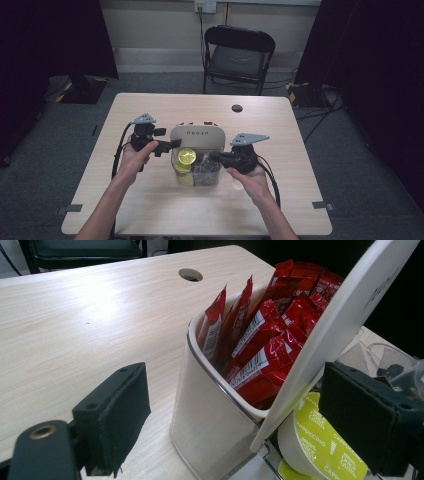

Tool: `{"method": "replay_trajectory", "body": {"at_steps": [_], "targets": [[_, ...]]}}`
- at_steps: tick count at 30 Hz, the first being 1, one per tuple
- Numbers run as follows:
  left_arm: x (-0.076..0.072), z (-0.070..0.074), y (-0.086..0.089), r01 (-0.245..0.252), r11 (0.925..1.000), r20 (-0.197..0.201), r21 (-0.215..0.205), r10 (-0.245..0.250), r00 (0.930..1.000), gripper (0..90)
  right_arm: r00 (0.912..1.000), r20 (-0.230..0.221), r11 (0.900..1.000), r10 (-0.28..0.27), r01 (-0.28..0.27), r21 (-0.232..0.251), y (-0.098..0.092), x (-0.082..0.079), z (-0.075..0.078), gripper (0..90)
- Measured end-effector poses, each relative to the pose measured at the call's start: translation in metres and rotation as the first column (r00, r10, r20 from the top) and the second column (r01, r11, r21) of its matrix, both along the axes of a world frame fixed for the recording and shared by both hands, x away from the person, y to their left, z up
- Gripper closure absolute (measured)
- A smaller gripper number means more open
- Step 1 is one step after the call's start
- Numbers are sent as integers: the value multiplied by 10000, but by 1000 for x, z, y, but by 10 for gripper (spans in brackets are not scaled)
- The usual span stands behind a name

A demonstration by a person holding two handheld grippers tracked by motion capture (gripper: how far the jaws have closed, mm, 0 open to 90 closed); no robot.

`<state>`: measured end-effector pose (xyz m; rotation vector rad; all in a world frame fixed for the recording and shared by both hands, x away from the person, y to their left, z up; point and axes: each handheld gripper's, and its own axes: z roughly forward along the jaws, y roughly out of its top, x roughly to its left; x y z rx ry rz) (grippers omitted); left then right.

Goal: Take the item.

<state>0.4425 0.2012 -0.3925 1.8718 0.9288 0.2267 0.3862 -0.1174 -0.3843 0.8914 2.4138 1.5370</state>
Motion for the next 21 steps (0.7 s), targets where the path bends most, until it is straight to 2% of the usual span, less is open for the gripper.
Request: {"method": "replay_trajectory", "body": {"at_steps": [12,21], "targets": [[0,0,0,1,10000,-35,-41,-2,10000,127,9999,120,9999,-42,40,137,-7,-3,7,900],[0,0,-1,-3,10000,-72,43,3,10000,126,9994,218,9994,-268,263,224,-22,-9,12,900]]}}
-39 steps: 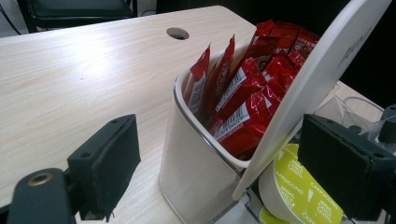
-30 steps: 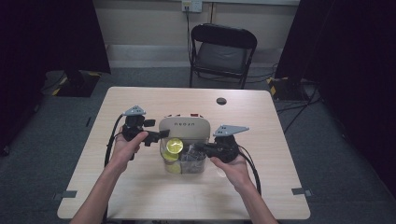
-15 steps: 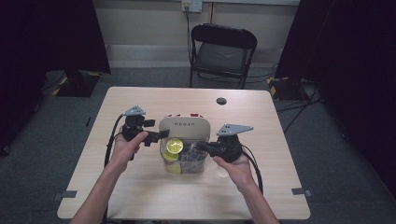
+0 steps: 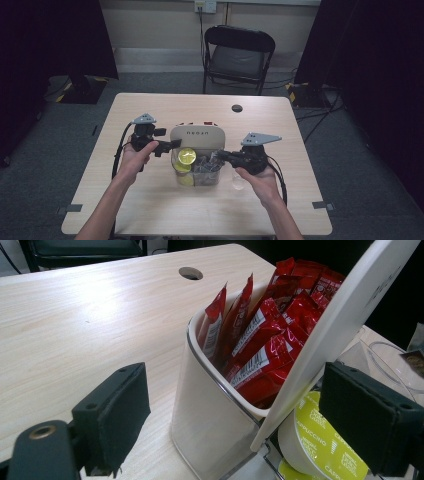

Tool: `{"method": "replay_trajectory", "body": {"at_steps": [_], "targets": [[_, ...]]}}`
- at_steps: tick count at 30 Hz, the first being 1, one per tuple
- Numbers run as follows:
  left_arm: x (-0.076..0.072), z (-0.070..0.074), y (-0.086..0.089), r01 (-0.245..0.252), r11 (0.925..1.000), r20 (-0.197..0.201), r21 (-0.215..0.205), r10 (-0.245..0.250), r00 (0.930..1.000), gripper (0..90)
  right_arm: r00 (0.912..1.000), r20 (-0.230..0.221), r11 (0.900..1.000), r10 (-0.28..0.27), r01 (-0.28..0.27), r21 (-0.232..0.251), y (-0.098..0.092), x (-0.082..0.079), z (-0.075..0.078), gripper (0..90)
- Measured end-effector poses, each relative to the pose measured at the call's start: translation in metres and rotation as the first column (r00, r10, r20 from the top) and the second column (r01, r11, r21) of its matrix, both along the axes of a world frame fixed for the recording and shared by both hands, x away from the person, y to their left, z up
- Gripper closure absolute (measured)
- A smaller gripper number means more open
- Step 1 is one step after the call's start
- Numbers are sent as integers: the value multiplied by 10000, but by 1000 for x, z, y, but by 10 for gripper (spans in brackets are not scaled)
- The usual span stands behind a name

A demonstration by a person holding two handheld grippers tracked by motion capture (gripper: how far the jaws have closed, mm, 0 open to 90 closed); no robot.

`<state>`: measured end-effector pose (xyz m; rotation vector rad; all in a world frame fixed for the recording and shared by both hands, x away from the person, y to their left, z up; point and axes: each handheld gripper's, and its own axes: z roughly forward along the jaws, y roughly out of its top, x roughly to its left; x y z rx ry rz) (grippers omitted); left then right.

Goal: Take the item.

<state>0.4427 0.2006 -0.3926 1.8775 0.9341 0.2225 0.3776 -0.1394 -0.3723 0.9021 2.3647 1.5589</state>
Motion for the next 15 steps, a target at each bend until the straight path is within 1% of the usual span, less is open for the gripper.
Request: {"method": "replay_trajectory", "body": {"at_steps": [15], "targets": [[0,0,-1,20,10000,-14,19,-20,10000,124,9989,170,9989,-444,441,154,-24,-8,7,900]]}}
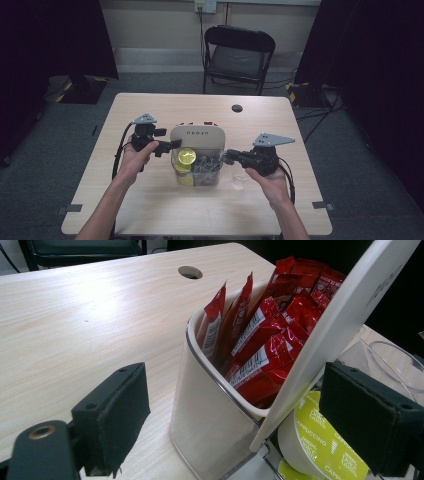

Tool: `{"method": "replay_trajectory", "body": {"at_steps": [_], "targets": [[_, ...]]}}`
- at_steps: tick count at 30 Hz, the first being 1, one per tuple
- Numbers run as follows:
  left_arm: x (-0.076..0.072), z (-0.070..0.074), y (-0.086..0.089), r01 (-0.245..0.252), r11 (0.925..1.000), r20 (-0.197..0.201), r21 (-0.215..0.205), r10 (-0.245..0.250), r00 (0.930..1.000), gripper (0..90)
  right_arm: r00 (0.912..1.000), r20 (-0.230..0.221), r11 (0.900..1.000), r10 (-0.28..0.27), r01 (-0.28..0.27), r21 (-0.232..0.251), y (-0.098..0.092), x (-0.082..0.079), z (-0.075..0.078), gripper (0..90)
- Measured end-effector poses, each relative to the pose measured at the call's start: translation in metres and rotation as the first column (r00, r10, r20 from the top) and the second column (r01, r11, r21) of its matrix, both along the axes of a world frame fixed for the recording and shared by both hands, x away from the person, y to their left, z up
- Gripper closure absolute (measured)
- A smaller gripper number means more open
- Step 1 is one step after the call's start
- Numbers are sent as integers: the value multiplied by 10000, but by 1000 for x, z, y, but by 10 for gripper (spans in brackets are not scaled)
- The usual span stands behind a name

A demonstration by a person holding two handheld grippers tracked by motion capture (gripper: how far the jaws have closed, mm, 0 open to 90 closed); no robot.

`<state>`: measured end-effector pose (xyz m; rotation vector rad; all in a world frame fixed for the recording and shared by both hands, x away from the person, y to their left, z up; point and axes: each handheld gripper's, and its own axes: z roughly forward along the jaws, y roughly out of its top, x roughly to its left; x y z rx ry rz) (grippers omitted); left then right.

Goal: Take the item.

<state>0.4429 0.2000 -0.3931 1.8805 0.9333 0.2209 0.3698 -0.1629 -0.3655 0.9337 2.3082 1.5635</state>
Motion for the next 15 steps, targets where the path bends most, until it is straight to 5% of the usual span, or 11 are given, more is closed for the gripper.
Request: {"method": "replay_trajectory", "body": {"at_steps": [15], "targets": [[1,-2,-2,101,9999,-64,65,-100,9999,119,9987,-247,9979,-452,440,-486,-28,-6,-9,900]]}}
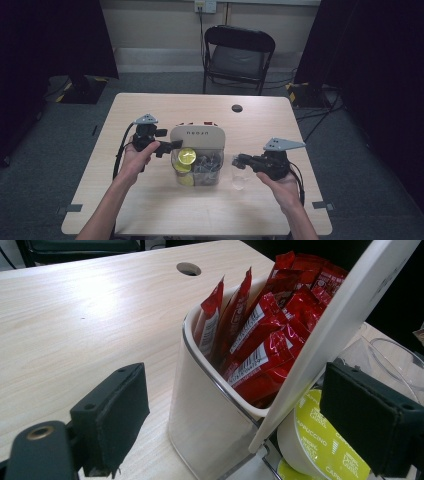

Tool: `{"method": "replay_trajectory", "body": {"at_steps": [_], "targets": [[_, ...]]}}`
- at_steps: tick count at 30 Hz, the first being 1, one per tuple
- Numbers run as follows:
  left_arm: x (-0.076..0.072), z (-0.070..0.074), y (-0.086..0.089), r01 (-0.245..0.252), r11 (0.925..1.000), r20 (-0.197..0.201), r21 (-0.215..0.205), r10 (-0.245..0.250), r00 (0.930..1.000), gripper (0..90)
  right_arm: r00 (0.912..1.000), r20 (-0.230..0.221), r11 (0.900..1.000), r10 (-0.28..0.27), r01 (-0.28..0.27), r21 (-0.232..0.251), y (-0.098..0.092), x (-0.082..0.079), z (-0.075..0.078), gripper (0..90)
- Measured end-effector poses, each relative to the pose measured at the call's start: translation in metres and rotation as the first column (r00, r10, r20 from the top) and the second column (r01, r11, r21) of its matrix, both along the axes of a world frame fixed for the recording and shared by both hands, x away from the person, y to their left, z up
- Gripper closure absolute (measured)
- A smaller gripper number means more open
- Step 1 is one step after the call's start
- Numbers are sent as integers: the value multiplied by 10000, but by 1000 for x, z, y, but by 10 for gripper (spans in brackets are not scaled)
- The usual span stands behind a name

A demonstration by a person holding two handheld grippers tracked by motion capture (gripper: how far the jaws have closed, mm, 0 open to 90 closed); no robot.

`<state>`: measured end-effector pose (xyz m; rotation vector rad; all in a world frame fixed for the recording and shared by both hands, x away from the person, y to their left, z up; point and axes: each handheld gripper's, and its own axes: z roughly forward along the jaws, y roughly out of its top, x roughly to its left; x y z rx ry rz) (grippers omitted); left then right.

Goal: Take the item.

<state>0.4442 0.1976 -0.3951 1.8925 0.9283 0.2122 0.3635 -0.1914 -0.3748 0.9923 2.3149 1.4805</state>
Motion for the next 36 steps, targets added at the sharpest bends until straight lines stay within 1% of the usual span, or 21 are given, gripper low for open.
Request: {"method": "replay_trajectory", "body": {"at_steps": [3,7,8,15,17,20,24,26,28,30,36], "targets": [[0,0,0,-33,10000,-27,-50,33,10000,118,9999,-67,9999,-133,133,10,-6,-1,-6,900],[-1,0,-1,-72,9999,26,82,71,10000,119,9997,-148,9998,-213,212,-34,-9,-2,-10,900],[-1,0,0,-43,10000,30,17,43,10000,120,9995,-178,9997,-254,254,-43,-10,-2,-11,900],[-1,0,0,-41,10000,-3,-1,41,10000,121,9988,-357,9992,-334,325,-247,-8,2,-21,900],[-1,0,1,-56,10000,-7,73,56,10000,121,9984,-446,9991,-340,328,-273,-8,3,-24,900],[-1,0,1,-53,10000,-19,28,53,10000,121,9982,-488,9989,-355,341,-307,-9,4,-27,899],[-1,0,1,-57,9999,4,127,57,10000,121,9987,-444,9989,-267,250,-403,-9,4,-30,869],[-1,0,1,-73,10000,-23,46,73,10000,121,9987,-450,9987,-256,235,-456,-9,4,-30,842],[-1,0,1,-81,9999,-20,62,81,10000,121,9987,-436,9987,-266,246,-437,-8,4,-30,828],[-1,0,1,-59,10000,-33,31,59,10000,121,9986,-427,9987,-309,290,-424,-8,4,-29,788],[-1,0,1,-61,10000,-30,38,61,10000,121,9979,-468,9983,-440,421,-397,-9,5,-29,721]]}}
